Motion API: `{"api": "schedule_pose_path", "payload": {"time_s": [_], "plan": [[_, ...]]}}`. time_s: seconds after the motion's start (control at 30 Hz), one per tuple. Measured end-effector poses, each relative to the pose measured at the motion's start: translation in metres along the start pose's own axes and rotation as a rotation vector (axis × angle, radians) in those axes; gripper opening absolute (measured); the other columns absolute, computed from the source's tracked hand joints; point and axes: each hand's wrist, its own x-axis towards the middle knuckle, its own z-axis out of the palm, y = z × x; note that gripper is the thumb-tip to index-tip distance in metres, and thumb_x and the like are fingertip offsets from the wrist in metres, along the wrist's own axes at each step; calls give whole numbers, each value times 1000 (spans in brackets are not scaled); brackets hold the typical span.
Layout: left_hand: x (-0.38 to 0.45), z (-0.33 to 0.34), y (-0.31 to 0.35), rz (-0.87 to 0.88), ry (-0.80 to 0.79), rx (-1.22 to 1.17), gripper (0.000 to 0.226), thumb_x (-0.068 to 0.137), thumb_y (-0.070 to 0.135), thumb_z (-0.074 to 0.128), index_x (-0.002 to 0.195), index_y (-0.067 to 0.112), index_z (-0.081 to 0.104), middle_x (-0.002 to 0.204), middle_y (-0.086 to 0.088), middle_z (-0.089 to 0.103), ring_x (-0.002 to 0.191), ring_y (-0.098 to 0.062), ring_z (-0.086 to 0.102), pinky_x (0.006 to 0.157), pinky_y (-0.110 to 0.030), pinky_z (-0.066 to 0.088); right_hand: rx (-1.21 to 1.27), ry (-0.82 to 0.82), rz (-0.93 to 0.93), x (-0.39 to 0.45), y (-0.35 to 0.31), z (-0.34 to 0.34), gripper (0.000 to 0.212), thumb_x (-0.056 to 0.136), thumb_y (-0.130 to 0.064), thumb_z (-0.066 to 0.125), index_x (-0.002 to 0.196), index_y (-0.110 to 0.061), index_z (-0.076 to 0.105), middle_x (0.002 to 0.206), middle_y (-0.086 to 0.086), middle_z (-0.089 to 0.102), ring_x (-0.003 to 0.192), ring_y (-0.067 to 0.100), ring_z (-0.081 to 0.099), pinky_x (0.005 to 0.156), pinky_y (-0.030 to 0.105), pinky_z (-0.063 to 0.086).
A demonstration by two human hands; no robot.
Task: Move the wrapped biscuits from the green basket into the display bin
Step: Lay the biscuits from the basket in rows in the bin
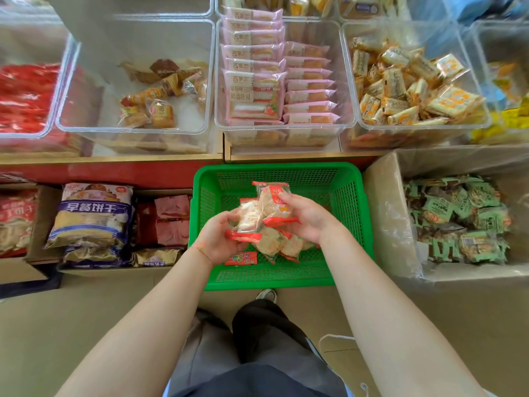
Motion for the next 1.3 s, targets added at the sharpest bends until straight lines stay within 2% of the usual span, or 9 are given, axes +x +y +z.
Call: {"api": "schedule_pose_path", "payload": {"time_s": [0.17,0.3,0.4,0.63,0.8,0.9,1.0,1.13,1.3], "plan": [[3,9,-7,-94,-13,297,28,90,18,34,95,10,60,85,-7,61,75,-20,60,73,-34,50,-3,-134,6,-6,3,19,35,97,-30,54,123,-8,60,105,11,69,86,20,69,77,34,60],[2,16,-2,-96,-133,50,43,90,44,45,118,18,65,123,-10,66,111,-31,59,102,-60,40,-80,-239,2,-8,4,27,39,97,-29,57,132,-11,56,114,13,67,95,25,67,88,44,55],[-4,14,9,-119,-270,-4,72,79,74,49,125,21,65,129,-11,63,120,-34,56,107,-64,31,-59,-183,-78,-11,-7,34,41,95,-18,60,135,-12,51,108,11,67,86,22,69,71,34,58],[-36,5,45,33,-268,79,42,75,38,70,105,10,64,102,-14,63,90,-29,64,100,-57,43,-40,-122,-202,-16,-36,60,52,88,4,60,135,-13,45,107,11,66,88,25,68,69,33,58],[-66,-12,83,85,-297,-15,32,83,39,58,100,12,63,84,-11,53,68,-21,52,80,-41,46,-34,-180,-209,-8,-45,105,39,88,-4,64,126,-2,52,102,11,67,85,19,64,61,24,54],[-81,-36,106,124,-288,-39,38,85,46,58,107,16,62,84,-10,55,69,-21,54,83,-41,46,-9,-148,-237,0,-42,137,27,88,-8,65,114,-11,57,93,6,65,75,15,60,52,20,45],[-96,-66,132,167,-276,-30,41,85,42,57,118,18,63,105,-13,64,98,-29,61,101,-49,41,-17,-106,-234,6,-38,171,8,87,-15,65,94,-17,63,81,1,64,66,12,59,49,20,38],[-114,-115,178,227,-213,-31,47,89,33,53,127,7,60,108,-16,68,97,-31,66,86,-43,55,-25,-74,-194,28,-25,229,17,92,-25,61,105,-15,67,93,6,68,79,17,63,69,30,49],[-150,-195,256,285,-117,130,20,87,22,60,95,5,67,80,-13,71,64,-25,70,58,-38,59,-30,-90,-134,75,-1,345,28,94,-31,58,114,-14,69,106,12,70,102,31,63,94,52,51]]}}
